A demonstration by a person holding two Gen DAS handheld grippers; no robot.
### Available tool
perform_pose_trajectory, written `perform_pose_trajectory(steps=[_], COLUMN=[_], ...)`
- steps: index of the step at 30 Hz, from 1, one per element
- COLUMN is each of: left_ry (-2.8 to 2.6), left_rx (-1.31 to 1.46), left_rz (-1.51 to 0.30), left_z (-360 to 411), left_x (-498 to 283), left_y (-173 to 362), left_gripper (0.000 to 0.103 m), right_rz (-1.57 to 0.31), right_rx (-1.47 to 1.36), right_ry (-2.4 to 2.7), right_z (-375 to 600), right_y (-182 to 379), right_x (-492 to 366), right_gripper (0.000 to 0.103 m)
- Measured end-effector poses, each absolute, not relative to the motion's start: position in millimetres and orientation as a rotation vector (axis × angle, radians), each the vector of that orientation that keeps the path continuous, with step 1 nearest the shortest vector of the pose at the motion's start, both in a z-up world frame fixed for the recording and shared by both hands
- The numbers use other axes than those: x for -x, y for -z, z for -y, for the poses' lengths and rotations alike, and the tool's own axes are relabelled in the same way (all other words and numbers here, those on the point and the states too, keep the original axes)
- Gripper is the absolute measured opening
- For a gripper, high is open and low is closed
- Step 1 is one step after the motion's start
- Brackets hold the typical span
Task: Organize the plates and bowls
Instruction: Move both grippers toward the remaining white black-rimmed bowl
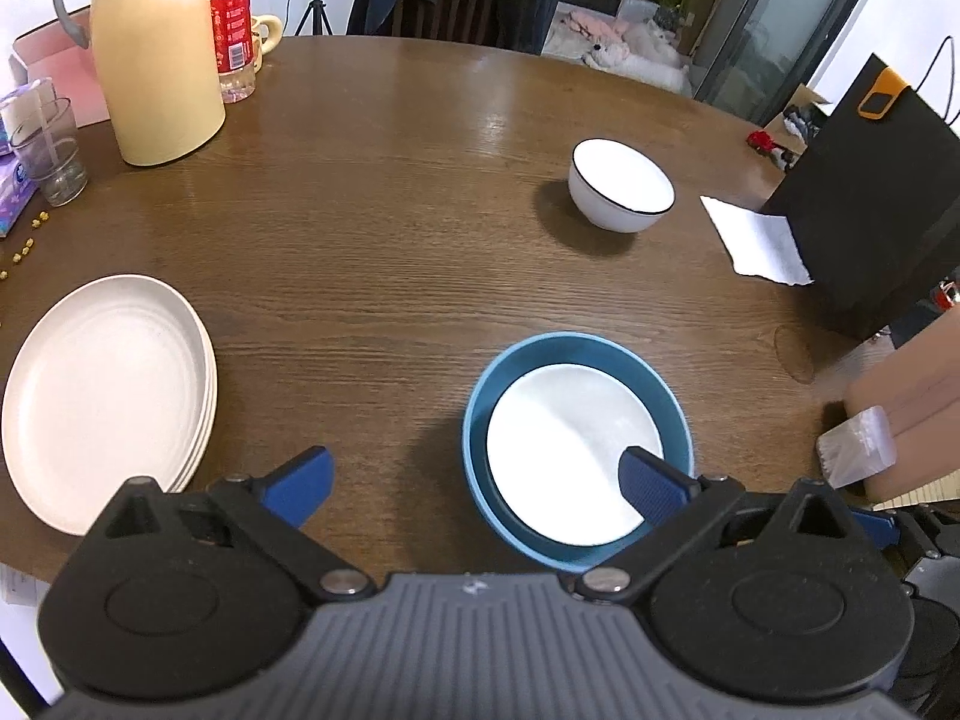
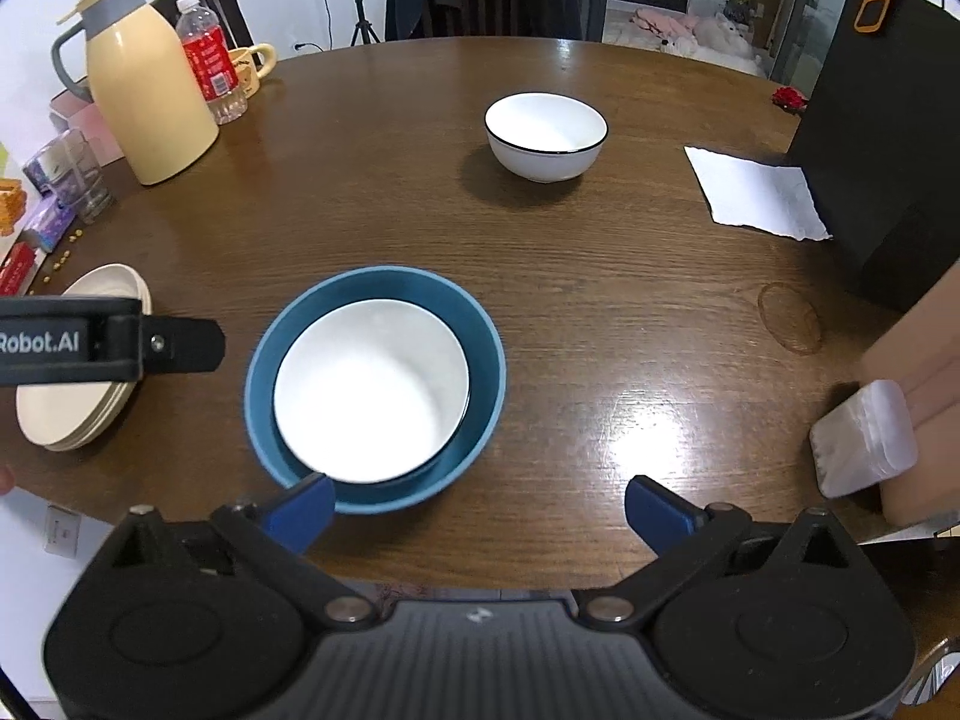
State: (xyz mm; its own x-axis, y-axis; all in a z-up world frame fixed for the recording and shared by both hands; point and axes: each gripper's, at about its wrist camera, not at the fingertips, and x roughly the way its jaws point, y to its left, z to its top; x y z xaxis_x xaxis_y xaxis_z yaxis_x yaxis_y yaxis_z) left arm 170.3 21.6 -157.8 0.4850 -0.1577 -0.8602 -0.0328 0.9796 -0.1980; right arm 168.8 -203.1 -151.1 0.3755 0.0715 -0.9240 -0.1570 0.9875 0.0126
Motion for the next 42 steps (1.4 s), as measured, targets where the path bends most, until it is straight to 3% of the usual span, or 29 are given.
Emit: perform_pose_trajectory(steps=[23,42], left_ry=[0.043,0.055], left_rx=[0.202,0.130], left_rz=[-0.996,-0.996], left_z=[-33,-25], left_x=[-129,-228], left_y=[124,112], left_gripper=[0.103,0.103], right_rz=[-1.072,-1.094], right_rx=[-0.067,-0.122], right_ry=[-0.131,-0.061], right_z=[252,285], right_y=[111,122], right_x=[-122,-197], right_gripper=[0.103,0.103])
